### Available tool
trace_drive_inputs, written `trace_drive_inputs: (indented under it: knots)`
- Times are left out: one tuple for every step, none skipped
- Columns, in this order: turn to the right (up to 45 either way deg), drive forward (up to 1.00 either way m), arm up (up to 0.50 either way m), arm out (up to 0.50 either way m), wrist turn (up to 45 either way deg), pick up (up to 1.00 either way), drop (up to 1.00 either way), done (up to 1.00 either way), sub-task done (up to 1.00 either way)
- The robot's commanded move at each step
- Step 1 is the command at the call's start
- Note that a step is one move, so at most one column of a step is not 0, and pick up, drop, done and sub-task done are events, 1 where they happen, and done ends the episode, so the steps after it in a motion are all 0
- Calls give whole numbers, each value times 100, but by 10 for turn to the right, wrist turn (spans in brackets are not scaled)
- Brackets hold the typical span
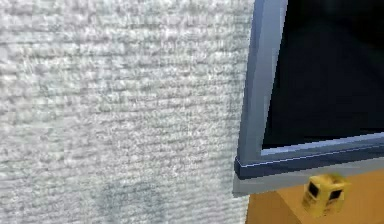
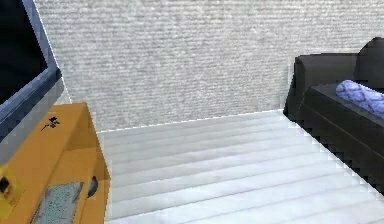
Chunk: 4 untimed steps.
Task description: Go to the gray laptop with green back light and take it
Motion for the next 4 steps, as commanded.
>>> trace_drive_inputs:
  knots:
    - [0,5,0,0,0,0,0,0,0]
    - [-390,0,0,0,0,0,0,0,0]
    - [0,0,50,0,0,0,0,0,0]
    - [0,0,0,42,0,0,0,0,0]
